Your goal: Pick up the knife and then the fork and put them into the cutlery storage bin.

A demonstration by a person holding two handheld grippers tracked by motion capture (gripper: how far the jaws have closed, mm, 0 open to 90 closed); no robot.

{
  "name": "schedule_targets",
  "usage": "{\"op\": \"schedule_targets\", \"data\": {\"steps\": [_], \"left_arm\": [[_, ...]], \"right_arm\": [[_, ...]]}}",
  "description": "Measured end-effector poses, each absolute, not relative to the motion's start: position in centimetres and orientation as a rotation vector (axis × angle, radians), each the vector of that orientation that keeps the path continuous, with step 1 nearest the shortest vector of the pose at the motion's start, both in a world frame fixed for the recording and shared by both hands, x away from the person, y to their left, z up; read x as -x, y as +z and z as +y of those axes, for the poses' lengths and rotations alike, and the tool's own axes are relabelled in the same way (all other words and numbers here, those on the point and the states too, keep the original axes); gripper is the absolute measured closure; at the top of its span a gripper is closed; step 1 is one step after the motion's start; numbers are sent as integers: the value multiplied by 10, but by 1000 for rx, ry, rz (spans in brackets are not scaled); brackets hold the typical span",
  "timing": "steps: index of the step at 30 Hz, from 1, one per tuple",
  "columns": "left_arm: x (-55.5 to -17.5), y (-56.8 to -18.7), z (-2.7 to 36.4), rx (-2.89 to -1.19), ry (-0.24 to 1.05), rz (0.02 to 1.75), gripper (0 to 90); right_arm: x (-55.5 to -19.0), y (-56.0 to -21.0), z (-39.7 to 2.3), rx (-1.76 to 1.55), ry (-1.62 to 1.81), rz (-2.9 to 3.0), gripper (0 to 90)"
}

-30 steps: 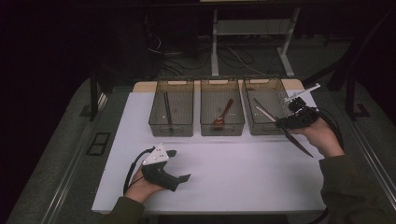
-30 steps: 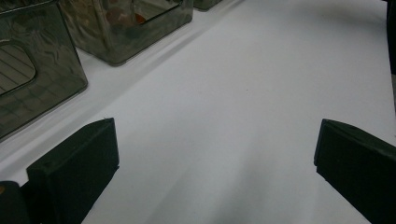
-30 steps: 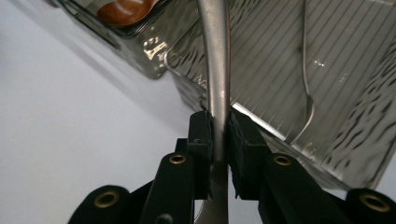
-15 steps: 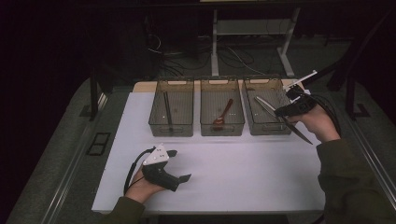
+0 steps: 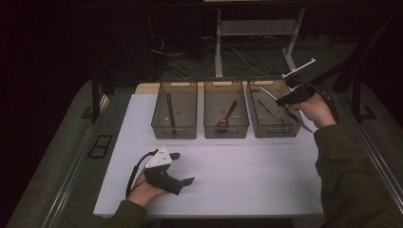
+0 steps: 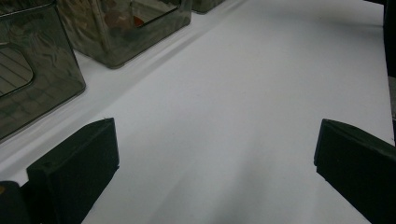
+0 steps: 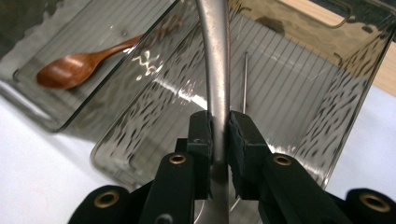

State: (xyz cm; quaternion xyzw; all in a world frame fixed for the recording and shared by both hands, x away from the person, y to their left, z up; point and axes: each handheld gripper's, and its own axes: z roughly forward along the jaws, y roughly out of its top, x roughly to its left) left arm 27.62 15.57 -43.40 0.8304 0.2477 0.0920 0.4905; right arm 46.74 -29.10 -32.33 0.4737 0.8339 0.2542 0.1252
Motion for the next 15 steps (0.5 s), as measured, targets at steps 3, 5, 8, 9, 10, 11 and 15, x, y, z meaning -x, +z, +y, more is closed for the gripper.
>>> {"op": "schedule_targets", "data": {"steps": [3, 5, 8, 9, 10, 11, 15], "left_arm": [[-276, -434, 155, -2013, 224, 600, 0], [-276, -434, 155, -2013, 222, 599, 0], [-276, -434, 155, -2003, 218, 604, 0], [-276, -434, 156, -2008, 218, 599, 0], [-276, -434, 156, -2003, 218, 598, 0], [-276, -434, 156, -2003, 217, 598, 0], [-276, -434, 156, -2005, 211, 599, 0]], "right_arm": [[-478, -324, -290, -1393, 749, 2420, 784], [-485, -325, -290, -1408, 755, 2410, 784], [-496, -326, -289, -1423, 753, 2398, 784], [-499, -327, -289, -1420, 743, 2399, 784], [-502, -328, -289, -1425, 737, 2396, 784], [-506, -329, -289, -1433, 731, 2397, 784], [-517, -332, -290, -1457, 709, 2389, 784]]}}
